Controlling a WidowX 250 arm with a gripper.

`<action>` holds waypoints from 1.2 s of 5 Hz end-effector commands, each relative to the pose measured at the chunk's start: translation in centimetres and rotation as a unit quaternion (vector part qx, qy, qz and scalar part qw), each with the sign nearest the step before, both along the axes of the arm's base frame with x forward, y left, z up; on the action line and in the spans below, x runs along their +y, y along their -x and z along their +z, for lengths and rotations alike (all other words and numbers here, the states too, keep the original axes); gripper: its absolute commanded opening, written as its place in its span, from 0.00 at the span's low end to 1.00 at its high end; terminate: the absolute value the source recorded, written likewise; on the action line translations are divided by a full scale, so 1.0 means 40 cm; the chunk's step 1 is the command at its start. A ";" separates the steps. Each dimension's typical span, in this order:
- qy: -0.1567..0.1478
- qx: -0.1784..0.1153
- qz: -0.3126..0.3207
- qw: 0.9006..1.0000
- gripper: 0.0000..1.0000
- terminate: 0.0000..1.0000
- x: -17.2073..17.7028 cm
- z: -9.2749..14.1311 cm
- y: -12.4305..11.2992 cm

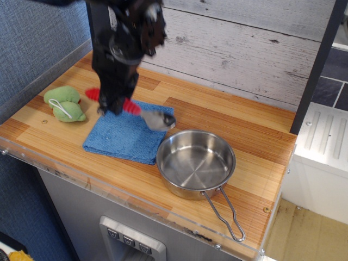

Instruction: Take the spoon and place it on the blue color cloth.

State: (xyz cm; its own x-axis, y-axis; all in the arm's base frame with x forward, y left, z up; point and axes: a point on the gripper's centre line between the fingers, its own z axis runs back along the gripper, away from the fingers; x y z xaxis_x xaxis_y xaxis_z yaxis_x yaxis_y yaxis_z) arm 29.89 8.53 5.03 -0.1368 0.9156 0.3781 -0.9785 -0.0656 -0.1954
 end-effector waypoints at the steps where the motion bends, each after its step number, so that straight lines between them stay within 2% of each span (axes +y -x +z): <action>1: 0.015 -0.008 0.041 0.999 0.00 0.00 -0.013 -0.022 0.013; 3: 0.021 0.001 0.043 0.999 0.00 0.00 -0.080 -0.047 -0.036; 4: 0.030 0.007 0.044 0.999 1.00 0.00 -0.095 -0.042 -0.050; 6: 0.018 0.001 0.050 0.999 1.00 0.00 -0.116 -0.016 -0.061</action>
